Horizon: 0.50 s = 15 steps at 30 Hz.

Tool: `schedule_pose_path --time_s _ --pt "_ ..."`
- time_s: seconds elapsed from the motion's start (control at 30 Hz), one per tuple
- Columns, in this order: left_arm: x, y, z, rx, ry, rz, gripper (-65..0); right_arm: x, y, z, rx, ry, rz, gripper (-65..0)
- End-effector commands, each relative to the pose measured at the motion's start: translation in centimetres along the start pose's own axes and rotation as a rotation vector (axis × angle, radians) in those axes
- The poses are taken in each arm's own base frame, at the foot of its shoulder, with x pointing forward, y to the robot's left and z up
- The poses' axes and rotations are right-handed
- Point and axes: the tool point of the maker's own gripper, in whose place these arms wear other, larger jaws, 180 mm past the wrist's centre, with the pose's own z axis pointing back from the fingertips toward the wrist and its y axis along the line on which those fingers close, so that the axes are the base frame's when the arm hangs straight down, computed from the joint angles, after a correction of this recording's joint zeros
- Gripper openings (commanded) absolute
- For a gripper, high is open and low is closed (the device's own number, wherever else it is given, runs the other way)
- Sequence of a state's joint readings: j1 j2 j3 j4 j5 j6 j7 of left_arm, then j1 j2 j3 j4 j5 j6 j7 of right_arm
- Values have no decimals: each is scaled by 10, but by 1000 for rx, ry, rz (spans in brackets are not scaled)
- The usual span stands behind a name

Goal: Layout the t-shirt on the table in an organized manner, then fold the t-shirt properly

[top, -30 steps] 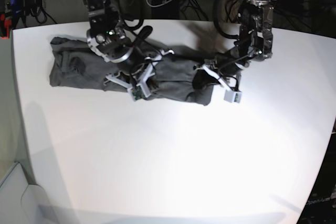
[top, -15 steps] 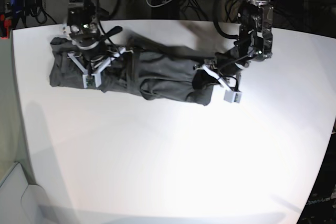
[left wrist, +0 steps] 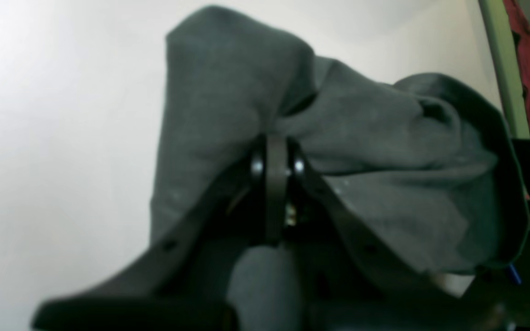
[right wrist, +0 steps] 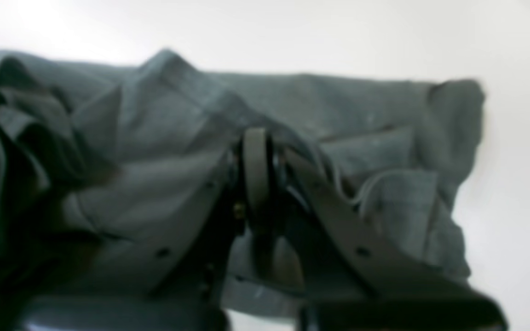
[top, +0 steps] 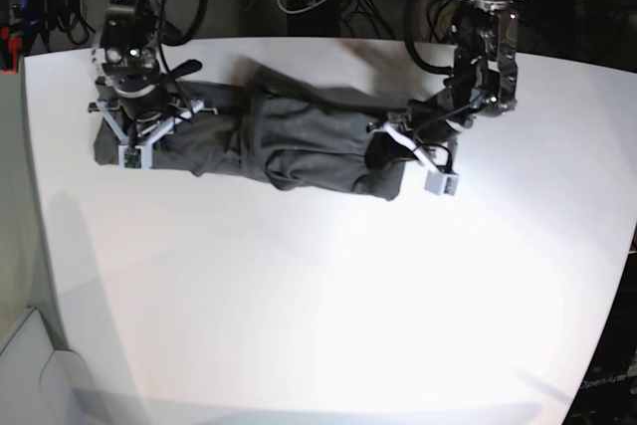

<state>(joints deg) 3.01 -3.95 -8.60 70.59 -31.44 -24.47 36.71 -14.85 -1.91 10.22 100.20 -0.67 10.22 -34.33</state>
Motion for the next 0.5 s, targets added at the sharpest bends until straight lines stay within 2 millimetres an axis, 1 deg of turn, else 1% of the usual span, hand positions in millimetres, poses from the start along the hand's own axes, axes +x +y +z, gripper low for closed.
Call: schedule_pose_path --time_s 0.0,0.1,0.2,0.23,0.33,0.4,0.47 --pt "-46 43 15 178 184 -15 -648 17 -1 3 -3 -58 0 -650" --pt "-38 50 26 201 144 -1 -648 19 -2 4 -5 -62 2 -649" --pt "-29 52 38 218 105 -9 -648 19 -4 4 -6 -63 8 -644" --pt "-28 52 41 223 102 -14 -648 19 -3 3 -5 -61 10 -632" --pt "-27 49 47 222 120 -28 -648 19 -3 3 -5 -60 10 -560" --pt "-21 54 54 239 110 -22 -648 19 -4 3 -6 -60 9 -515" --pt "-20 57 57 248 109 -14 -648 19 -5 4 -8 -60 9 -479"
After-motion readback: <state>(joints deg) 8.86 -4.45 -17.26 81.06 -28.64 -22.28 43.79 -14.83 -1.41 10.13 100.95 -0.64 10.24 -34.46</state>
